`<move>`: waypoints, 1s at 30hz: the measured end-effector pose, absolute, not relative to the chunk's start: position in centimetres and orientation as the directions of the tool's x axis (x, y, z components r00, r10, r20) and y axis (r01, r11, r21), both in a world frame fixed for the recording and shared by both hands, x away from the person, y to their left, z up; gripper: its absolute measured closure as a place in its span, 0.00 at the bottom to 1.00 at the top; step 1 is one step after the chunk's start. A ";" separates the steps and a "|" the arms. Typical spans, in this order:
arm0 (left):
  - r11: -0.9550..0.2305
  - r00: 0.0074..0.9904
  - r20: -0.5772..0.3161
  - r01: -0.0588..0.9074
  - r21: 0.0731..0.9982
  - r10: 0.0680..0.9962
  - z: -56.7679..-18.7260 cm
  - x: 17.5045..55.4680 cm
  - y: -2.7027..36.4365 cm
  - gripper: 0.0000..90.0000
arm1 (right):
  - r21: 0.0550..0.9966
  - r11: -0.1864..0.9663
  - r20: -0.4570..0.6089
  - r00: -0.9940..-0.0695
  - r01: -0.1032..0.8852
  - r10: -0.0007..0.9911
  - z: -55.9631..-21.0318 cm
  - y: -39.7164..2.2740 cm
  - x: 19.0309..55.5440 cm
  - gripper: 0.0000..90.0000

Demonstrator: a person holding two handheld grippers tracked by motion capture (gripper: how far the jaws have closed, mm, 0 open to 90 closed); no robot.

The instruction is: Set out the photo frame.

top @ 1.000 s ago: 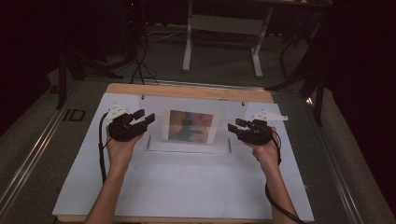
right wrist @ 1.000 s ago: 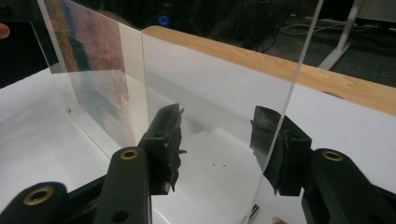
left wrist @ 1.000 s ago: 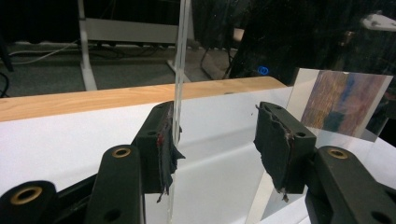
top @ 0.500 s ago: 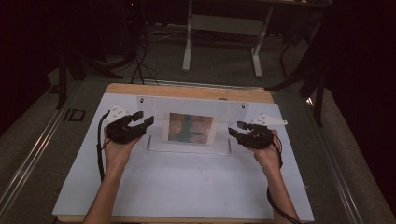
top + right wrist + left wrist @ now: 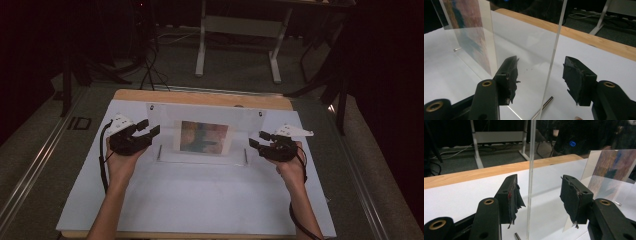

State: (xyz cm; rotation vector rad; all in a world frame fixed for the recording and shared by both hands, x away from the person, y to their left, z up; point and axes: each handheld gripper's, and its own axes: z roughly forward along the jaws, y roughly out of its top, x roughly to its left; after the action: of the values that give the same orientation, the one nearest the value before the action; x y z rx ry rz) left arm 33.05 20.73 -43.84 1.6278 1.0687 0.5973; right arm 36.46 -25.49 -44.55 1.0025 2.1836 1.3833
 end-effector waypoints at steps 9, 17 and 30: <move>-0.074 0.470 -0.107 0.350 0.934 0.876 -43.7 32.4 21.3 0.54 | 0.884 0.270 0.071 -0.679 0.383 0.730 -44.6 -26.1 36.3 0.50; -0.079 0.452 -0.106 0.371 0.925 0.885 -44.0 32.0 22.3 0.54 | 0.875 0.262 0.090 -0.670 0.406 0.737 -44.7 -27.2 36.3 0.50; -0.083 0.422 -0.112 0.418 0.905 0.900 -45.0 32.0 23.6 0.54 | 0.839 0.304 0.075 -0.650 0.451 0.757 -45.6 -28.1 36.8 0.50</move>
State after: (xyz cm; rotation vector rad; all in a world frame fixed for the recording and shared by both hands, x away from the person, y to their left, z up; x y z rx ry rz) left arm 32.03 23.56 -44.97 1.6874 1.1597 0.6099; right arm 36.82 -28.05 -45.64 1.0870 2.2430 1.2759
